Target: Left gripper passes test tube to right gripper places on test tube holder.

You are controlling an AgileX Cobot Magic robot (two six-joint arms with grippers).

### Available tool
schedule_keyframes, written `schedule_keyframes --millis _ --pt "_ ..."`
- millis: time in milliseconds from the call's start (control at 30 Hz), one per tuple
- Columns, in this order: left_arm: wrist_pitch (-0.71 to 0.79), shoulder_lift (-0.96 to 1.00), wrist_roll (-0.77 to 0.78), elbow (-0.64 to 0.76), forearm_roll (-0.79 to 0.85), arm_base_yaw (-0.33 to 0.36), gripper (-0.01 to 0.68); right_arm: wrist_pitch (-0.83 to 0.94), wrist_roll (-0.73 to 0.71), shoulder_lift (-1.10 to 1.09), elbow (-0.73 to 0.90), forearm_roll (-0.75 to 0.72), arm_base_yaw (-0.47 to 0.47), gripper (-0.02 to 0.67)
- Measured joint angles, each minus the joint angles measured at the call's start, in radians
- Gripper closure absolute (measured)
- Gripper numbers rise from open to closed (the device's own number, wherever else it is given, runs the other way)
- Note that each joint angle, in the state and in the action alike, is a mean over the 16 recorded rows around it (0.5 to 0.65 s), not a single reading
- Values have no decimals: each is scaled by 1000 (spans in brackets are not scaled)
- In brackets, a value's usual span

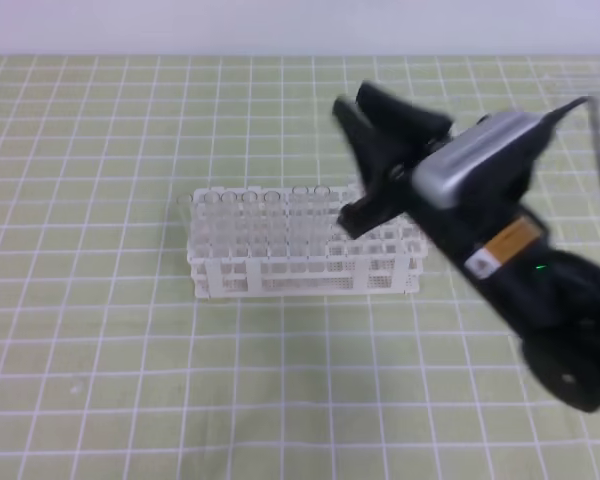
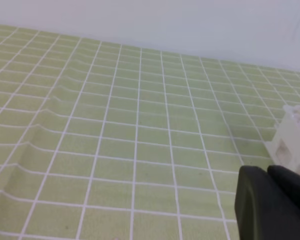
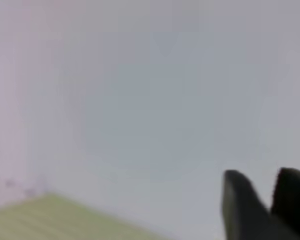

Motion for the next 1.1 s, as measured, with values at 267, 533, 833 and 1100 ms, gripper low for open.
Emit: schedule_keyframes --millis 267,533,833,1100 --pt "6 -1 -1 -1 0 0 672 147 -111 -275 60 16 -1 647" --pt "6 0 -1 -1 0 0 672 391 -367 -500 99 142 -15 650" --pt "11 0 -1 1 0 0 672 704 -523 -727 157 264 -99 650" --pt "21 0 -1 -1 0 0 672 1053 -526 -990 257 281 -299 650"
